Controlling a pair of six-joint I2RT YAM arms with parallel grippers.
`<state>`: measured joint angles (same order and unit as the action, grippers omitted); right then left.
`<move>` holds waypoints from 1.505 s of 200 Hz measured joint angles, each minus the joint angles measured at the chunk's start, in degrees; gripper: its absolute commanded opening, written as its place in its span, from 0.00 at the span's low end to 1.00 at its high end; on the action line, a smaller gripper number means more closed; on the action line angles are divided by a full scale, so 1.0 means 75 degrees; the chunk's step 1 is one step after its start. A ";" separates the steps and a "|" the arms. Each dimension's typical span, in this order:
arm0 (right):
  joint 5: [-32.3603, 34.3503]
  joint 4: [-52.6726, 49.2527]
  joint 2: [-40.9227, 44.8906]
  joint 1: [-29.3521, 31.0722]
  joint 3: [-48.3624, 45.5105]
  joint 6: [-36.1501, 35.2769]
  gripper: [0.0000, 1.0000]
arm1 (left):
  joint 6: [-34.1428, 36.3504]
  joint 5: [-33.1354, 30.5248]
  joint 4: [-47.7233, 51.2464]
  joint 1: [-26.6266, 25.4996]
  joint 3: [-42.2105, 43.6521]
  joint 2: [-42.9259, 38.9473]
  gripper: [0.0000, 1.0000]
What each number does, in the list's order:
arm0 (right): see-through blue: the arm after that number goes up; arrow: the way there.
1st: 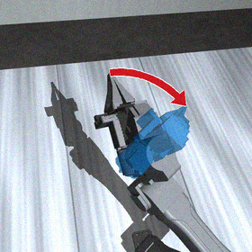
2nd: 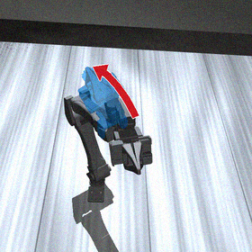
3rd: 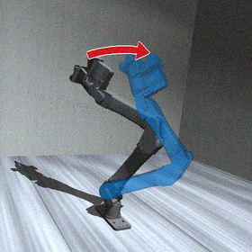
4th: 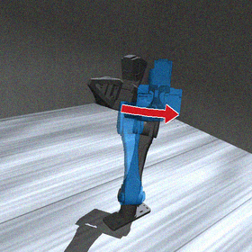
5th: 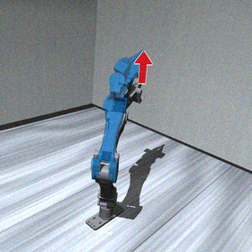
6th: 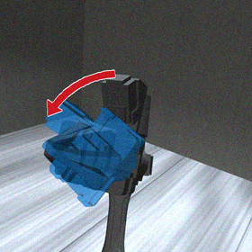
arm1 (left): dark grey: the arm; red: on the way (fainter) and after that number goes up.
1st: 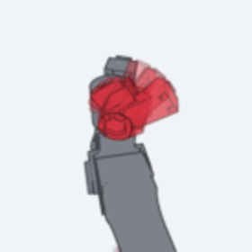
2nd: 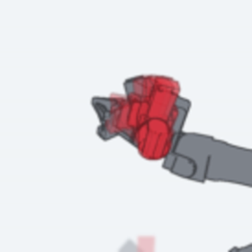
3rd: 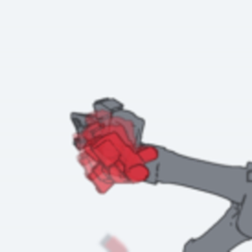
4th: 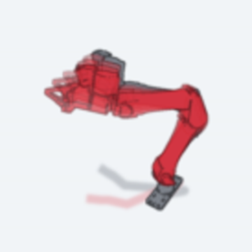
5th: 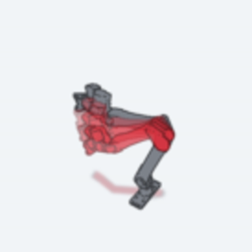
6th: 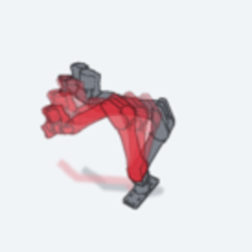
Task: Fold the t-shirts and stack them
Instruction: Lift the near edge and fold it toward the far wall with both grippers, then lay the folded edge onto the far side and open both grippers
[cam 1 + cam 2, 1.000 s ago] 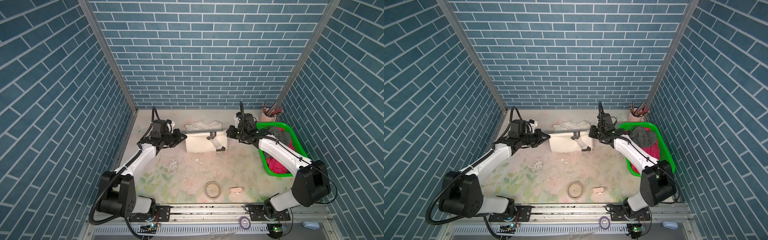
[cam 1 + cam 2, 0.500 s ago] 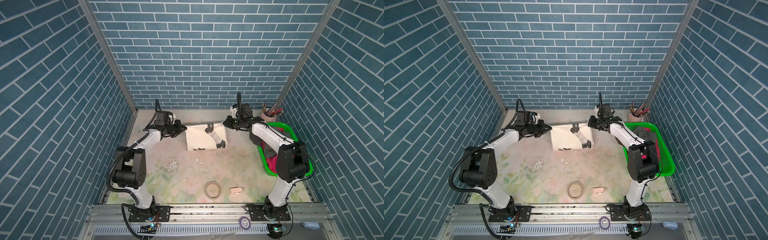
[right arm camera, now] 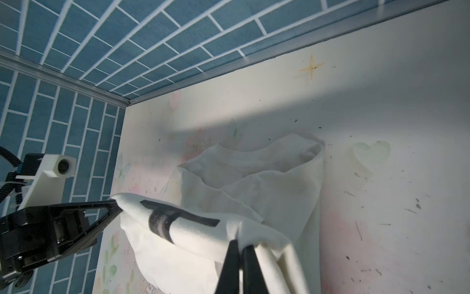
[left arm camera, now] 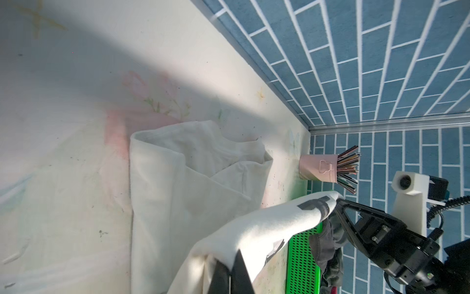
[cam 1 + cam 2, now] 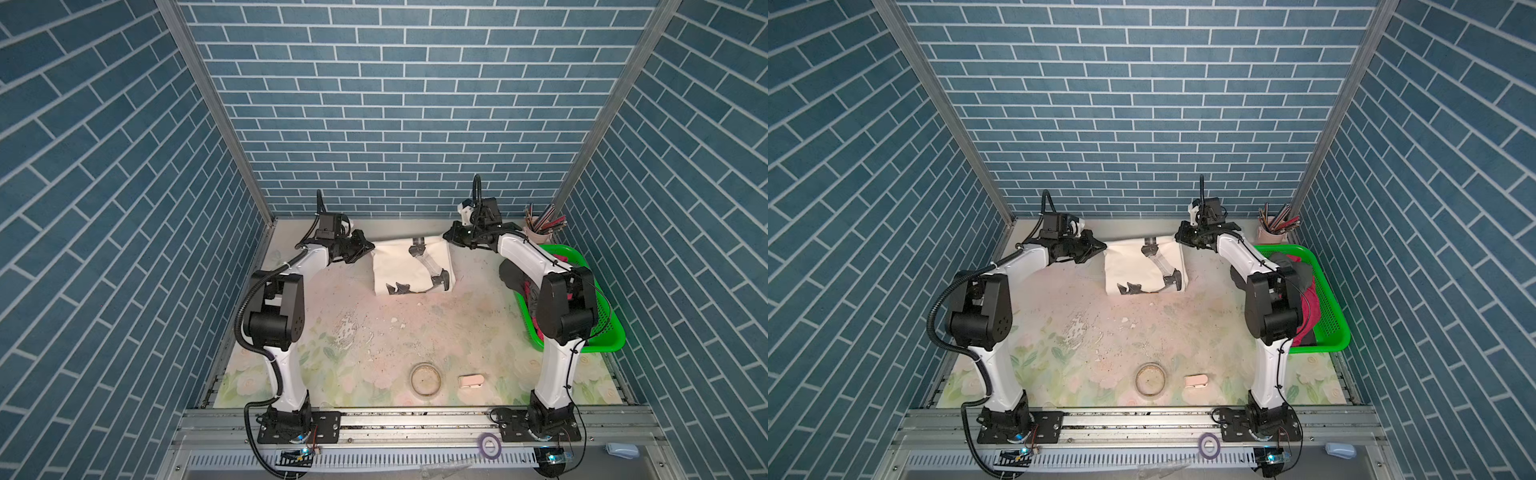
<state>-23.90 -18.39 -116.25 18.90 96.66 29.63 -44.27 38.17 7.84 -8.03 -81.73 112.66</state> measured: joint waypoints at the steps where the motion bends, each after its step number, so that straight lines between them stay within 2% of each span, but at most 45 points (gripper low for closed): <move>1: -0.0003 0.0003 -0.0012 0.0000 0.0006 0.0000 0.00 | 0.0000 -0.0006 0.0000 0.0000 0.0000 0.0023 0.00; 44: -0.0198 0.0102 -0.0638 -0.0003 0.0312 0.0000 0.00 | 0.0070 -0.0082 0.0012 0.0117 -0.0146 0.0493 0.00; 101: -0.0251 0.0146 -0.1227 -0.0058 0.1166 0.0003 0.00 | 0.0259 -0.0085 0.0055 0.0187 -0.1192 0.1279 0.00; 167: -0.0408 0.0233 -0.1961 -0.0149 0.1445 0.0003 0.00 | 0.0370 -0.0082 0.0070 0.0189 -0.1757 0.2256 0.00; 214: -0.0504 0.0289 -0.2355 -0.0201 0.1740 0.0012 0.00 | 0.0358 -0.0064 0.0181 0.0189 -0.2171 0.2527 0.00; 219: -0.0504 0.0280 -0.2396 -0.0210 0.1821 0.0017 0.01 | 0.0358 -0.0052 0.0216 0.0189 -0.2279 0.2567 0.10; 231: -0.0510 0.0277 -0.2524 -0.0233 0.2119 0.0140 0.24 | 0.0417 -0.0061 0.0356 0.0189 -0.2693 0.2742 0.49; 244: -0.0565 0.0338 -0.2690 -0.0286 0.2544 0.0274 0.40 | 0.0431 -0.0096 0.0676 0.0201 -0.3360 0.2993 0.85; 251: -0.0653 0.0402 -0.2786 -0.0341 0.2836 0.0446 0.49 | 0.0472 -0.0117 0.0959 0.0219 -0.3829 0.3153 0.87; 269: -0.0915 0.0726 -0.2876 -0.0533 0.3381 0.0895 0.64 | 0.0600 -0.0152 0.1926 0.0291 -0.5365 0.3573 0.87; 288: -0.1195 0.1081 -0.2856 -0.0740 0.3960 0.1329 0.69 | 0.0766 -0.0198 0.2903 0.0440 -0.7140 0.3896 0.87; 296: -0.1282 0.1253 -0.2771 -0.0804 0.4036 0.1428 0.70 | 0.0828 -0.0262 0.3045 0.0507 -0.7306 0.3722 0.87; 301: -0.1332 0.1346 -0.2649 -0.0857 0.3998 0.1489 0.74 | 0.0854 -0.0297 0.3086 0.0530 -0.7224 0.3526 0.87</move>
<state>-33.89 -8.29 -136.11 12.47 126.65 40.80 -37.87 35.94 30.98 -4.05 -135.92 139.11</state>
